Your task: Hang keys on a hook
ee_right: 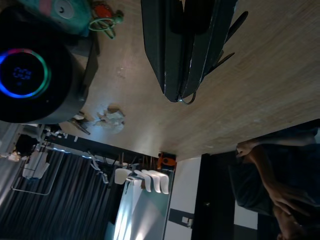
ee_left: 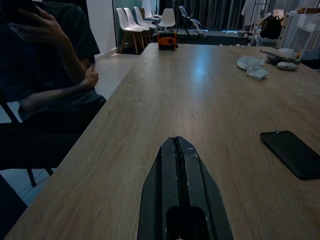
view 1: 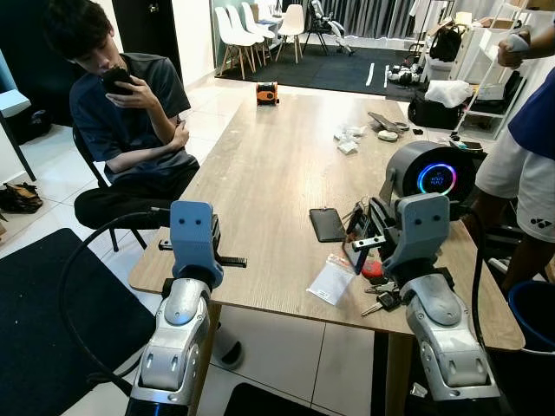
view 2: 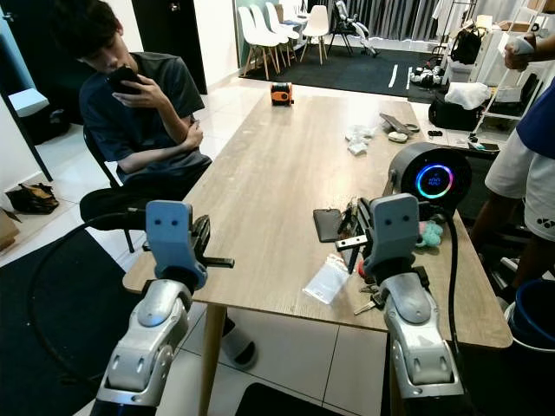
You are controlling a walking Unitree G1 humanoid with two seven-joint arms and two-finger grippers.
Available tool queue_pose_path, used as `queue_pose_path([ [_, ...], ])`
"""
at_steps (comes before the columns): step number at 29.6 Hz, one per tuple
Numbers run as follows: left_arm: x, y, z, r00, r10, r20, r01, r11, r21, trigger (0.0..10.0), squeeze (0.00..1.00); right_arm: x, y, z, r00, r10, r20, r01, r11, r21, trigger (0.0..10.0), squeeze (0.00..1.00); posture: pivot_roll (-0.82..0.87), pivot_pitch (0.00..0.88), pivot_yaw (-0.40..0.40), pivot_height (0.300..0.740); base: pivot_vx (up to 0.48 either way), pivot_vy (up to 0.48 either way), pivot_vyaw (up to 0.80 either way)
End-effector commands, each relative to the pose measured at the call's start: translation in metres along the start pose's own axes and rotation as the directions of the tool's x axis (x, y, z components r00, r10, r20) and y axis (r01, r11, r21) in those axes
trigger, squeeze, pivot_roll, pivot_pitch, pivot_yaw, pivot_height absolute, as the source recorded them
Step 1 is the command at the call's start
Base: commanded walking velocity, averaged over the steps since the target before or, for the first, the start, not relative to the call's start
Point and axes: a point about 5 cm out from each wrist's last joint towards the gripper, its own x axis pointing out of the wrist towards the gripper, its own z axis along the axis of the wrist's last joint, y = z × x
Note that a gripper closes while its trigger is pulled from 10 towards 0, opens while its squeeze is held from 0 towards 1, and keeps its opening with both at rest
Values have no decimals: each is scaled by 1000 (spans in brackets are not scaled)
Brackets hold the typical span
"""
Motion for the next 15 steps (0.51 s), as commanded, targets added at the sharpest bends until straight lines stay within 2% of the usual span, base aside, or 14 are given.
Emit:
queue_pose_path([
  [1, -3, 0, -1, 1000, 6, -2, -5, 1000, 10, 10000, 0, 0, 1, -1, 1000, 0, 3, 0, 1000, 4, 10000, 0, -2, 103, 5, 740, 0, 0, 0],
  [15, -4, 1, -1, 1000, 9, -2, -9, 1000, 14, 10000, 0, 1, 4, -2, 1000, 7, 6, -7, 1000, 10, 10000, 0, 4, 105, 7, 740, 0, 0, 0],
])
